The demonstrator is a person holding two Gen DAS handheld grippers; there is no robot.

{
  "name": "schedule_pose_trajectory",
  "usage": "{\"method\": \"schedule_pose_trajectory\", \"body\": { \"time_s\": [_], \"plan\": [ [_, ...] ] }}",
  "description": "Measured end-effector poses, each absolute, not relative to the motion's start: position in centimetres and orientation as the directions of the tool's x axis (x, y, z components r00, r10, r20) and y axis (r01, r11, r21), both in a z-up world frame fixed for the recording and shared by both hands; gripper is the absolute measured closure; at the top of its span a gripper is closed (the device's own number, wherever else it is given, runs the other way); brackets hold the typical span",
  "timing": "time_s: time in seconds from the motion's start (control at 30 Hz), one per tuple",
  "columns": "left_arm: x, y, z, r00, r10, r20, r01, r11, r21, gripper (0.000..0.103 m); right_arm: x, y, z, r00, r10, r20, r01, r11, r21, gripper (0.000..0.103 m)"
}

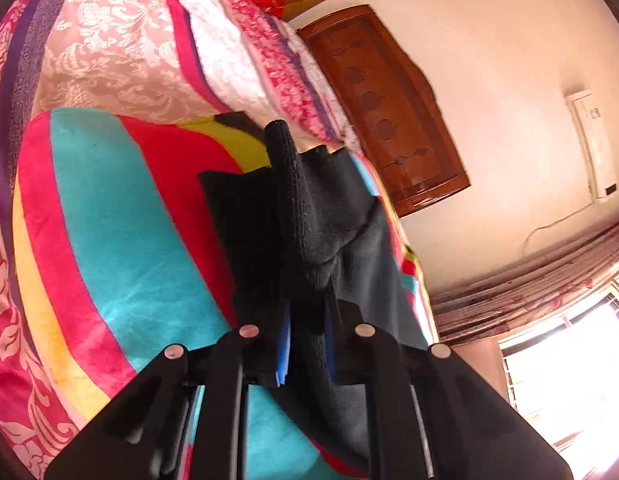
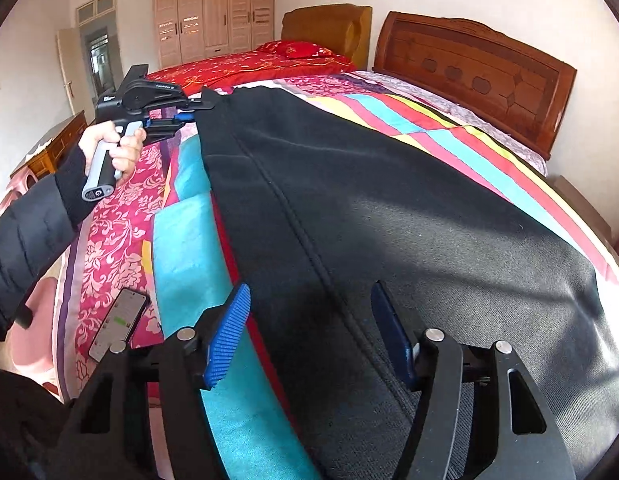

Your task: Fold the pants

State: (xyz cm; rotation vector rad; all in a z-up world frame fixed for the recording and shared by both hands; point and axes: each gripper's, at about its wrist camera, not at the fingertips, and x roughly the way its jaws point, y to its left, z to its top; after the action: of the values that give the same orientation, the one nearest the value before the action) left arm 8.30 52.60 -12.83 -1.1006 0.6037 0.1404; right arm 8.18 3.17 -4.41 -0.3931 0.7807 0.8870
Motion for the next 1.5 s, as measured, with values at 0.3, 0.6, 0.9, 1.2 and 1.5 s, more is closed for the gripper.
{"method": "schedule_pose_trajectory", "body": {
  "time_s": [0.3,0.6,0.9,1.2,1.5],
  "plan": [
    [6.2,48.7,-7.4,0.865,-0.007,-0.502,-0.394,0.609,-0.688,0.028,9.1,1.5,-4.0,0.355,0.544,-0.76,-0.771,0.631,0.092,0.053],
    [20.1,43.6,-6.2,0.739,0.028,-0.673,-0.357,0.863,-0.357,0.014,17.0,2.5,-2.7,0.476,0.46,-0.75,-0.623,0.778,0.081,0.019],
    [19.6,36.0,-7.7,0.752,0.196,-0.629,-0.262,0.965,-0.012,0.002,18.5,0.9,-4.7,0.498,0.356,-0.79,-0.536,0.843,0.042,0.015],
    [19.4,32.2,-9.5,0.693,0.158,-0.704,-0.172,0.984,0.052,0.002,22.5,-7.4,-6.6,0.495,0.215,-0.842,-0.345,0.938,0.037,0.013],
    [7.6,43.8,-7.9,0.793,0.125,-0.597,-0.476,0.738,-0.478,0.002,19.2,-10.8,-3.9,0.599,0.263,-0.756,-0.297,0.95,0.096,0.012]
  ]
}}
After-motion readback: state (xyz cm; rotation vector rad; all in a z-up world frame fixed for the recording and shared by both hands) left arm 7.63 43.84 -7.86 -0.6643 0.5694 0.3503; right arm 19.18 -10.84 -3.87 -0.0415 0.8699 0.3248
